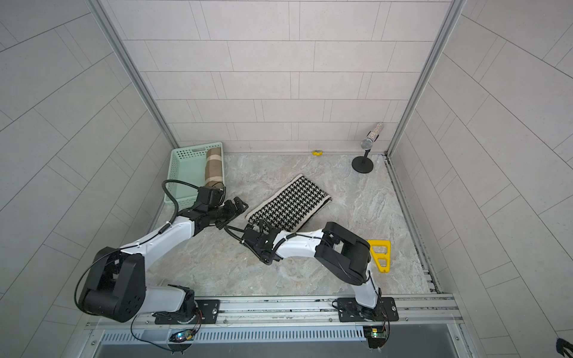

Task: Roll up the scarf and place it into the basket
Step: Roll the scarf at the center of the board.

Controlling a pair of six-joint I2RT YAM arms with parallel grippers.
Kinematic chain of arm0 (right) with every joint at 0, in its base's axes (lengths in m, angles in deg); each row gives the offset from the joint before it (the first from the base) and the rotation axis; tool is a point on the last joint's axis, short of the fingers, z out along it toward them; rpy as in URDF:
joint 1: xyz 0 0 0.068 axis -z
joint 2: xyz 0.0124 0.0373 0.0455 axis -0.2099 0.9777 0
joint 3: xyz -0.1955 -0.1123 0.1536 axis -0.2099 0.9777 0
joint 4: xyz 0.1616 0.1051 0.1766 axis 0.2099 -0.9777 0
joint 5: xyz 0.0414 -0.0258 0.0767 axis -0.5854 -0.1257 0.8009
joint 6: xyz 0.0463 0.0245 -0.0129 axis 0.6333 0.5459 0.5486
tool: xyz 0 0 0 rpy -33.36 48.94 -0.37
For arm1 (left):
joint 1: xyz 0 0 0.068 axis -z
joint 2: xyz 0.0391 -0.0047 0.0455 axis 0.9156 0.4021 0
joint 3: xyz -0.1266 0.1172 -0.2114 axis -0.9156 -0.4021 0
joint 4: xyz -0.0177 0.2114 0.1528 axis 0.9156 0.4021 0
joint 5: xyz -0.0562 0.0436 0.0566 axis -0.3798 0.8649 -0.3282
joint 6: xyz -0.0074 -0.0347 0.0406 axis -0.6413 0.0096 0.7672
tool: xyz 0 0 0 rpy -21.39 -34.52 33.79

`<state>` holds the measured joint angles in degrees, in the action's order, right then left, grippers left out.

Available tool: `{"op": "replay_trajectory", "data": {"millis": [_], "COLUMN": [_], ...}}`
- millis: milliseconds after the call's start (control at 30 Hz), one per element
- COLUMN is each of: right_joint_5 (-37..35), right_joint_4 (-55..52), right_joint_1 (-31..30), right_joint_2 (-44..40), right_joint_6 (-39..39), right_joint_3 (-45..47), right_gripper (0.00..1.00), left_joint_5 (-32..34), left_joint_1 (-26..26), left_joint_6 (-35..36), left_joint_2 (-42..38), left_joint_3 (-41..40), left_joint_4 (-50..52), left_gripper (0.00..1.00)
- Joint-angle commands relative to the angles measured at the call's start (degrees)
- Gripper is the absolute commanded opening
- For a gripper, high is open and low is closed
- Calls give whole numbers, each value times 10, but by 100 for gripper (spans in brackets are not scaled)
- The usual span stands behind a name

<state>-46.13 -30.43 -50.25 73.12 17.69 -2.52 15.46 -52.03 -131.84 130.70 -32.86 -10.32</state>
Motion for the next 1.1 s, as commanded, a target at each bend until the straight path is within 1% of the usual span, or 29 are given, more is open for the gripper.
{"op": "replay_trajectory", "data": {"millis": [0,67,100,200,333,467,533,600,733,900,1067], "right_joint_5": [132,189,218,292,377,444,487,525,562,601,635], "right_joint_4": [-33,-33,-30,-16,12,35,54,71,73,80,112], "right_joint_1": [14,27,36,64,110,157,187,215,258,301,340], "right_joint_2": [-42,-53,-58,-73,-105,-138,-153,-161,-161,-148,-136], "right_joint_6": [85,113,128,151,178,202,222,238,247,260,293], "right_joint_3": [22,35,42,65,94,114,129,141,147,152,163], "right_gripper": [0,0,0,0,0,0,0,0,0,0,0], "left_joint_5": [17,16,13,8,11,19,17,14,12,6,-3], "left_joint_1": [-1,-1,1,9,35,72,96,118,149,163,177], "left_joint_6": [25,29,47,67,77,84,84,88,93,103,112], "left_joint_2": [-40,-68,-82,-109,-125,-141,-139,-125,-91,-50,-3], "left_joint_3": [-24,-33,-38,-51,-65,-80,-85,-82,-64,-38,-18], "left_joint_4": [33,38,42,49,48,29,8,-8,-34,-53,-75], "left_gripper": [100,100,99,87,79,67,58,53,46,35,33]}}
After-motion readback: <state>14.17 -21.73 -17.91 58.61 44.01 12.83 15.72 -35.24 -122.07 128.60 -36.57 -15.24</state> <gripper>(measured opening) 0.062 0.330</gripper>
